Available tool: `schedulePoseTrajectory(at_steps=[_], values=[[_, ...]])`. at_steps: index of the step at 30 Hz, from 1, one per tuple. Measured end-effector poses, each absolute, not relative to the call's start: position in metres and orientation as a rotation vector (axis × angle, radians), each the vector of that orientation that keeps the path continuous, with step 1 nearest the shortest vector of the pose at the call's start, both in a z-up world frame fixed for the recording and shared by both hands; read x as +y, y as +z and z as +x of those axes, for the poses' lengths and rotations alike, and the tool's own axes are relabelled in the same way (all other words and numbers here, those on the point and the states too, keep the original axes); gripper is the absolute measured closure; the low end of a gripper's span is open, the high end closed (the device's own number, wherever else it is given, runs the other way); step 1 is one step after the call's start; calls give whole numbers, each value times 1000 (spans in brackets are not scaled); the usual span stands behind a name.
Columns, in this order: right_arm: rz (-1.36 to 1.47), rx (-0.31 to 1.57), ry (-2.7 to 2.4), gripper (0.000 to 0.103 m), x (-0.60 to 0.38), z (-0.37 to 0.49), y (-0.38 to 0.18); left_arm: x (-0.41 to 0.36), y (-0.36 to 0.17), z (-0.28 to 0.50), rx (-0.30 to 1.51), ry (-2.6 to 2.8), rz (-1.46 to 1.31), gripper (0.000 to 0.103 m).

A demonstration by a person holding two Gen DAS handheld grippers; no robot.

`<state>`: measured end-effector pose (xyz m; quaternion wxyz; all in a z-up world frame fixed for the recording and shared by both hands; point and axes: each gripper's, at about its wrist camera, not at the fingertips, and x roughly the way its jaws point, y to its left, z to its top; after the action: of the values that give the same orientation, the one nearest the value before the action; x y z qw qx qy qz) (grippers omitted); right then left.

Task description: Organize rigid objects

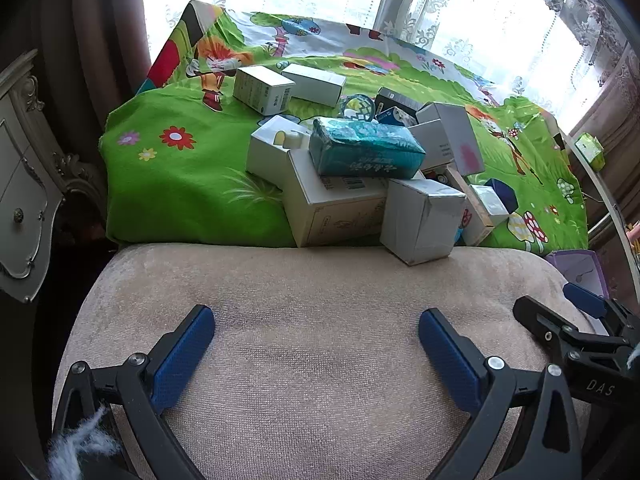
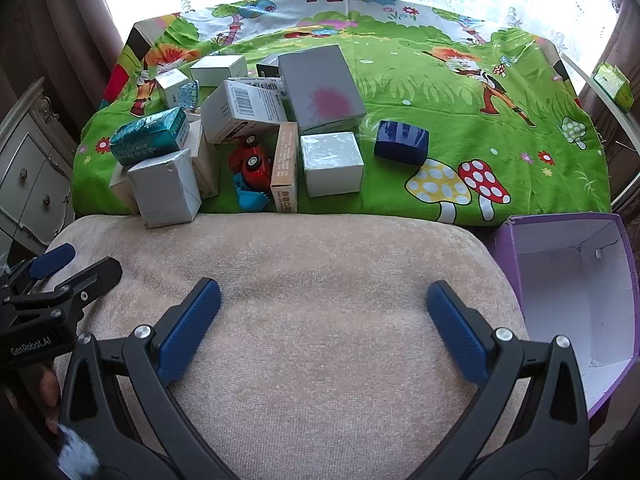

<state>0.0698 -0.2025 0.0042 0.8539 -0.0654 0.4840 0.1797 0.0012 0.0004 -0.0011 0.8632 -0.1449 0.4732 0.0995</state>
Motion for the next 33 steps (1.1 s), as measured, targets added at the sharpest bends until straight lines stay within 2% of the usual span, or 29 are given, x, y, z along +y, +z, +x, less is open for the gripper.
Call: schedulePoseTrajectory(at_steps=[20, 33], values=[[-147, 1039, 381, 0, -202, 73, 4, 0, 3, -1, 973, 207, -311, 0], [-115, 1054, 482, 0, -211, 80, 8, 5, 29, 7, 892, 184, -340, 1]])
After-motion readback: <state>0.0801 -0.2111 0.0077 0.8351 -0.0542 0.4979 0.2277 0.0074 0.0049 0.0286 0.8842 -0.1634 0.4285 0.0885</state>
